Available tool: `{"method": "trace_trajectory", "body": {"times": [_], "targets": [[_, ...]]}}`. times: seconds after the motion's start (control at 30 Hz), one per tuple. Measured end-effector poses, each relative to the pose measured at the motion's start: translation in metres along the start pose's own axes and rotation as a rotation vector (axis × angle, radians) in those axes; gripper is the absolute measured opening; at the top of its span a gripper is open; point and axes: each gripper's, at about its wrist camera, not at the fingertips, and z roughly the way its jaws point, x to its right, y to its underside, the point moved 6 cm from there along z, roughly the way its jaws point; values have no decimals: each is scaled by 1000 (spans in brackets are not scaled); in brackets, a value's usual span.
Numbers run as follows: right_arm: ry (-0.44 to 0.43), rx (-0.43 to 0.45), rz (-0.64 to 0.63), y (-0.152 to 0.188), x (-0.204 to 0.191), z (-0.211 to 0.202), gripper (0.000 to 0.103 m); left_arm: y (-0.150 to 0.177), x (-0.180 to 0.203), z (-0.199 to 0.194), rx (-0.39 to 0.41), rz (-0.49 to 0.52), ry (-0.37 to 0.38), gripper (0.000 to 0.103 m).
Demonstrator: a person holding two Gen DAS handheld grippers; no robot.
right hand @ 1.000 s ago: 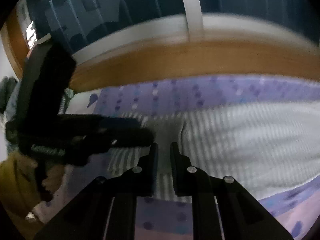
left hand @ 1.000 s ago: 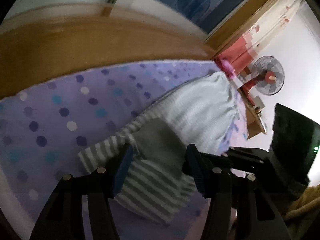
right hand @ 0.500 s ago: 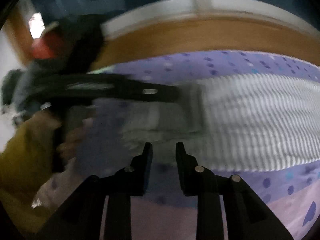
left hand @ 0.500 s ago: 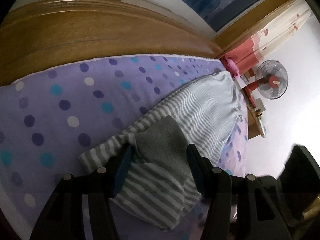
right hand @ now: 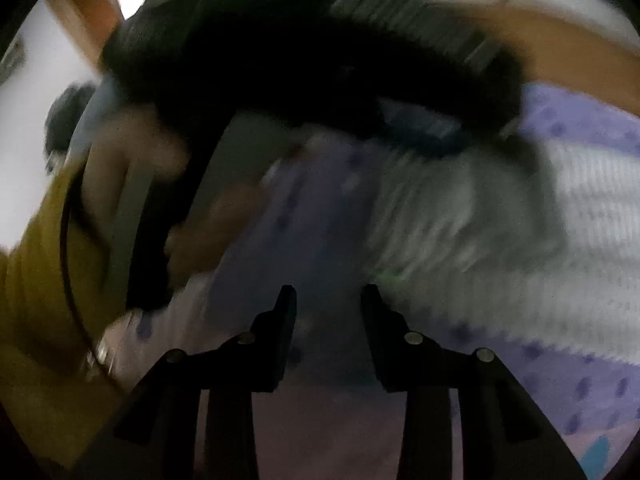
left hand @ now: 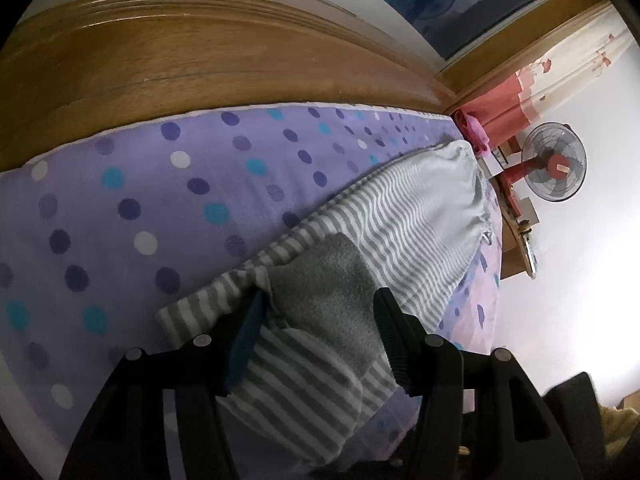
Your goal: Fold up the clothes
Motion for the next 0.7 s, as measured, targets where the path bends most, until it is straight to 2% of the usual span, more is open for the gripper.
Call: {"method": "trace_trajectory", "body": {"times": [0.07, 0.13, 0.2, 0.27, 0.3, 0.4, 0.43, 0.57, 0.67, 0.7], "targets": [[27, 30, -24, -3, -4, -8, 35, 1, 0, -9, 25, -7, -6, 57], [109, 109, -43, -12, -2, -25, 35, 3, 0, -25, 79, -10, -20, 57], [190, 175, -53, -19, 1, -36, 50, 6, -4, -45, 139, -20, -18, 57], [272, 237, -59, -26, 4, -45, 58, 11, -19, -58, 161, -73, -31, 60], [300, 252, -63, -28, 5, -46, 58, 13, -25, -61, 163, -95, -38, 62], [325, 238, -95, -31, 0, -33, 58, 22, -46, -54, 133, -177, -56, 62], [335, 231, -122, -30, -4, -28, 58, 24, -50, -51, 135, -196, -37, 62], [391, 188, -198, -29, -7, -8, 58, 21, -44, -44, 137, -177, -2, 64], [405, 145, -160, -26, 5, 2, 58, 20, -38, -36, 118, -154, -11, 65], [409, 138, -143, -25, 9, 3, 55, 19, -37, -35, 117, -151, -18, 65]]}}
